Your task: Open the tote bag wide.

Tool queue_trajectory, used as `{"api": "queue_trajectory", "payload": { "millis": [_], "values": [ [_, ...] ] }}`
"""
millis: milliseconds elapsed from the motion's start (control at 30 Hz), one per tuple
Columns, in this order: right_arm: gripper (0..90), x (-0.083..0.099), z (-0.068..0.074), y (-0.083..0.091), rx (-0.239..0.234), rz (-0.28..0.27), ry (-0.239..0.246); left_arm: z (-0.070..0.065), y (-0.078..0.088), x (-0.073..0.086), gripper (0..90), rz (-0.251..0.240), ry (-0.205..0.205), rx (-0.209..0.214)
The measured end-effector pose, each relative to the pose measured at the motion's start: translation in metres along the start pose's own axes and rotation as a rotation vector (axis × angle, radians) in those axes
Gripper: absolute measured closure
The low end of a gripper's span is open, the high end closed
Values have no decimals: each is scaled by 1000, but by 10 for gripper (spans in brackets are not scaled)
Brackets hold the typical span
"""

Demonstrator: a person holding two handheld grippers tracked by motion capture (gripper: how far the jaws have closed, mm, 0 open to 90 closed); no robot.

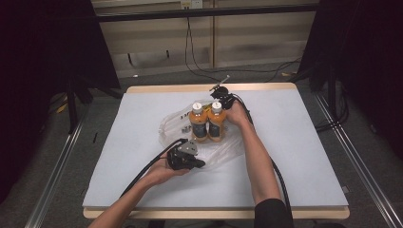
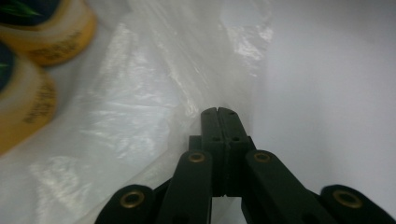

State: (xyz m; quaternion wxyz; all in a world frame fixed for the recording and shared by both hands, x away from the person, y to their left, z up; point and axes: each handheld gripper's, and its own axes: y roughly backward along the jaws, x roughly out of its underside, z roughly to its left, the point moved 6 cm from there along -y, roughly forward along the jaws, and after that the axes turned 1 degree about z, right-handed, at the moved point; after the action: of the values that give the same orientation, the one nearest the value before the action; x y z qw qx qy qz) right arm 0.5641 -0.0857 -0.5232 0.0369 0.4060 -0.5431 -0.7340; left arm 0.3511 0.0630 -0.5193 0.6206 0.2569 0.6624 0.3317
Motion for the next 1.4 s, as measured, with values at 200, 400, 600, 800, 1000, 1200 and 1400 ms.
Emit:
{"api": "queue_trajectory", "payload": {
  "millis": [200,400,600,800,1000,1200,1400],
  "values": [
    [900,8,4,9,-62,-25,-3,2,-1,-1,900,-21,26,-1],
    [900,9,10,27,-90,-64,13,5,1,-5,900,-70,67,14],
    [900,8,10,47,-86,-119,37,10,8,-10,900,-121,85,5],
    [900,12,7,62,-76,-154,31,17,18,-12,882,-171,120,-19],
    [900,22,12,73,-50,-169,68,17,21,-15,824,-197,130,-37],
    [816,33,15,91,-70,-223,72,19,25,-17,659,-224,153,-78],
    [654,46,22,106,-69,-284,87,22,35,-19,489,-259,173,-116]
  ]
}}
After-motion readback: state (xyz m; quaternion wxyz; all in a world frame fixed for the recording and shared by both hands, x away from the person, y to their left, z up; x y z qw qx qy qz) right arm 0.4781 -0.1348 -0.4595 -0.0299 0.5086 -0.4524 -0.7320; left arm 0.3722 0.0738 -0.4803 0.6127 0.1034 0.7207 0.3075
